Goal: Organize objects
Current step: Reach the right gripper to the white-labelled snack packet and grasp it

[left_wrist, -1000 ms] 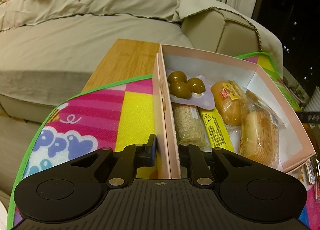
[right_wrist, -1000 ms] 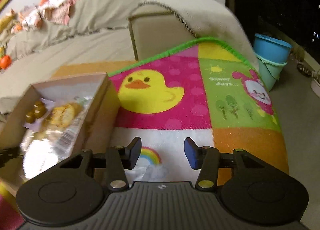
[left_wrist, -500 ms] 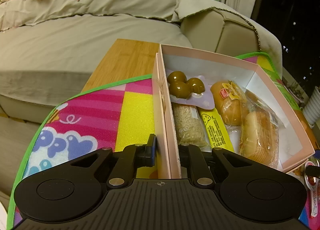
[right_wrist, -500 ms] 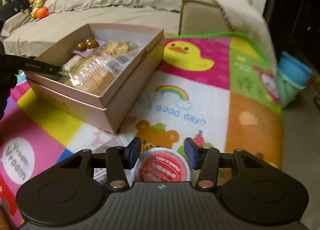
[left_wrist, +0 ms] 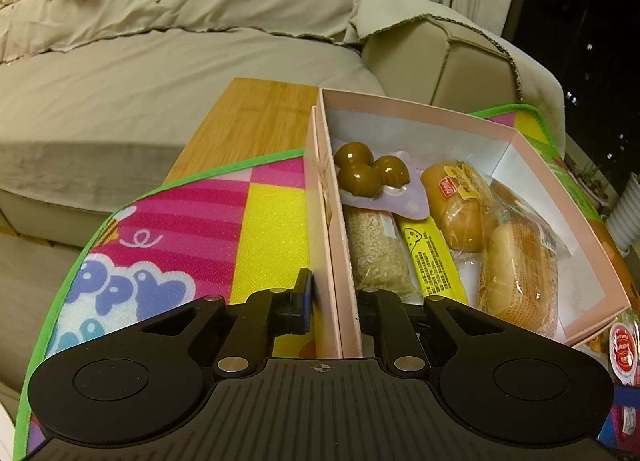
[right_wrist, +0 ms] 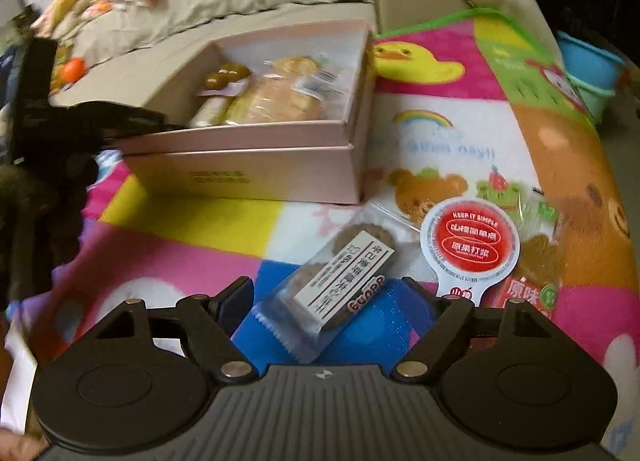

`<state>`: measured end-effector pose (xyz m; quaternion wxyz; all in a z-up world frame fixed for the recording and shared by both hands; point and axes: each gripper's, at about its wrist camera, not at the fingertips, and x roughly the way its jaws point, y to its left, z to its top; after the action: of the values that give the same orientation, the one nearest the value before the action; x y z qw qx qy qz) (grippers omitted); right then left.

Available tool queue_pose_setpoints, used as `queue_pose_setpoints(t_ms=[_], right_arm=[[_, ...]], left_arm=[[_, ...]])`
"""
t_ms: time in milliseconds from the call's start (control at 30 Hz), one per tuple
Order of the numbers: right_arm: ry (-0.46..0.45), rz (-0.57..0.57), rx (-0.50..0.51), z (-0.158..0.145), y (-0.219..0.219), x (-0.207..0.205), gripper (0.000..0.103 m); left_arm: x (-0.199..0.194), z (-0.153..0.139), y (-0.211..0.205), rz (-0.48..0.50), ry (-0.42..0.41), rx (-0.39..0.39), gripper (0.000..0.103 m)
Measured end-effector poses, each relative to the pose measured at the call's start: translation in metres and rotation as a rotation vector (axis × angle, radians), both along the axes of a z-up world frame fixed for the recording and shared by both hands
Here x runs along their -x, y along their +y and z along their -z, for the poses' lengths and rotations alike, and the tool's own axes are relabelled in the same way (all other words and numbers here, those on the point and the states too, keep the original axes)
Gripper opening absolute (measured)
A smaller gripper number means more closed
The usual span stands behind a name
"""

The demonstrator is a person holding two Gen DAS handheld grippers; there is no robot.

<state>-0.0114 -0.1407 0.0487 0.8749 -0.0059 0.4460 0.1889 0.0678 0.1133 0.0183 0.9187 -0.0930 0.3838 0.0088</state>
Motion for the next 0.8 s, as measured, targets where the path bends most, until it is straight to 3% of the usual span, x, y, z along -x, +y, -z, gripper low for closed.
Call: queue_pose_setpoints(t_ms=[200, 433, 567, 800], right_arm=[[-0.048, 0.009, 0.021, 0.005, 0.015, -0.013, 0.085], [-0.094, -0.055, 0.125, 0.004, 0.003, 0.000, 0.062], [-0.084, -0.004, 0.152, 0.003, -0.021, -0.002, 0.062], [-0.068, 0.029, 0.077, 0.002, -0.029, -0.016, 0.062]], left_arm=[[-0.001, -0.001, 0.000, -0.002, 0.000, 0.001, 0.015], [-0.001, -0.001, 0.000, -0.002, 0.000, 0.001, 0.015], [-0.001, 0.000, 0.000, -0.003, 0.000, -0.001, 0.015], [-0.001, -0.001, 0.000, -0.003, 0.000, -0.002, 0.015]])
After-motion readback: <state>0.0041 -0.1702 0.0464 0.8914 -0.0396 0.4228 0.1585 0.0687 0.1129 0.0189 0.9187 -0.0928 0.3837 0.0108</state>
